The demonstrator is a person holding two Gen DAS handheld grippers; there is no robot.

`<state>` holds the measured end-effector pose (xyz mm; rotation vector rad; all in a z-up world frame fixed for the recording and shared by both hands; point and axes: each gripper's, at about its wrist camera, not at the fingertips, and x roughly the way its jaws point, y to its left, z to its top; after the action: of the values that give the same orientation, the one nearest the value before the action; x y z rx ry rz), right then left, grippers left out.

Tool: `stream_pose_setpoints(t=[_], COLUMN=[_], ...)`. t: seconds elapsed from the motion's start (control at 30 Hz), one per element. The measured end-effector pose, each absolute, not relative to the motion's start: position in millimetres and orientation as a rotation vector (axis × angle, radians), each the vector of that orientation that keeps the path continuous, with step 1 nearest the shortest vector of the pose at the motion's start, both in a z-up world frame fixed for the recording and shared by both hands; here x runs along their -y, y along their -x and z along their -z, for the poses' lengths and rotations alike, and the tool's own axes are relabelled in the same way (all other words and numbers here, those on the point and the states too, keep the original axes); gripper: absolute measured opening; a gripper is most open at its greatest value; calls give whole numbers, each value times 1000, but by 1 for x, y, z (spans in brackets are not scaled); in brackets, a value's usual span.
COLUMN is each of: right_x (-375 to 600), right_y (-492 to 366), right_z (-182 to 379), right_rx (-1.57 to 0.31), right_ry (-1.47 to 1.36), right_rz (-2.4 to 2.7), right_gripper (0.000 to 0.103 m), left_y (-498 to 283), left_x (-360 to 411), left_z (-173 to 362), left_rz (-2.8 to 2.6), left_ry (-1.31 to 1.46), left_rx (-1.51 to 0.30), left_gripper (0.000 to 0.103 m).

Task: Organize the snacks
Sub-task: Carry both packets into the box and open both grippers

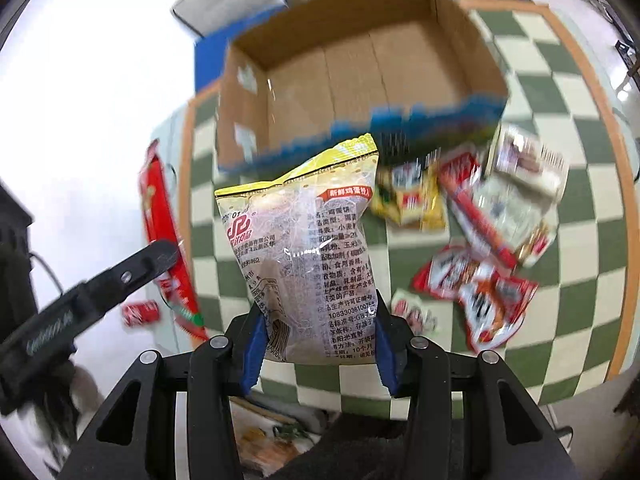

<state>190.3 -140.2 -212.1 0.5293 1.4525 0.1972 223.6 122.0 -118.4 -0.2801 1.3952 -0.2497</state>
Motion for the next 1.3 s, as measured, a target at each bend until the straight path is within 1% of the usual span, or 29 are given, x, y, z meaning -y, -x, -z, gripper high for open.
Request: stream_pose_setpoints(t=[0.1, 0.13, 0.23, 0.47, 0.6, 0.8, 0.87, 0.93, 0.97, 1.0, 1.07, 1.13, 1.3], right_x=[159, 164, 177, 190, 193, 202, 206, 208, 209, 208, 205, 205, 207], right_y=[-225, -242, -294, -403, -447, -479, -486, -492, -493, -495, -491, -487, -480], right_z=[191, 189, 190, 247, 286, 324, 336, 343, 345, 346, 345, 345, 335], right_rx=[-1406, -1396, -1372, -1427, -1474, -1514, -1538, -1548, -1545, -1550, -1554, -1564, -1562], right_ry=[-539, -539, -518, -463, -437, -421, -422, -411, -406, -388, -347, -325, -311], right_rz=[-208, -207, -187, -154, -157, -146, -143, -150, -156, -163, -171, -171, -169], right_gripper=[49, 49, 49, 49, 49, 49, 53, 74, 78, 81, 81, 81, 84], left_y=[-273, -290, -338, -424, -446, -460, -460, -459, -458, -458, -455, -457, -455], left_x=[-85, -65, -49, -16, -1, 20, 27, 33, 36, 38, 41, 40, 35], left_z=[134, 146, 163, 226, 256, 285, 288, 291, 290, 290, 287, 286, 271], left_rz=[249, 252, 251, 216, 211, 215, 236, 240, 238, 231, 239, 230, 219], left_ry=[320, 328, 353, 336, 312, 238, 214, 183, 156, 144, 139, 142, 155], left_rx=[-1417, -1427, -1472, -1570, -1619, -1662, -1687, -1697, -1696, -1690, -1690, -1684, -1645], left_gripper=[40, 40, 40, 40, 40, 42, 43, 44, 49, 57, 67, 73, 73])
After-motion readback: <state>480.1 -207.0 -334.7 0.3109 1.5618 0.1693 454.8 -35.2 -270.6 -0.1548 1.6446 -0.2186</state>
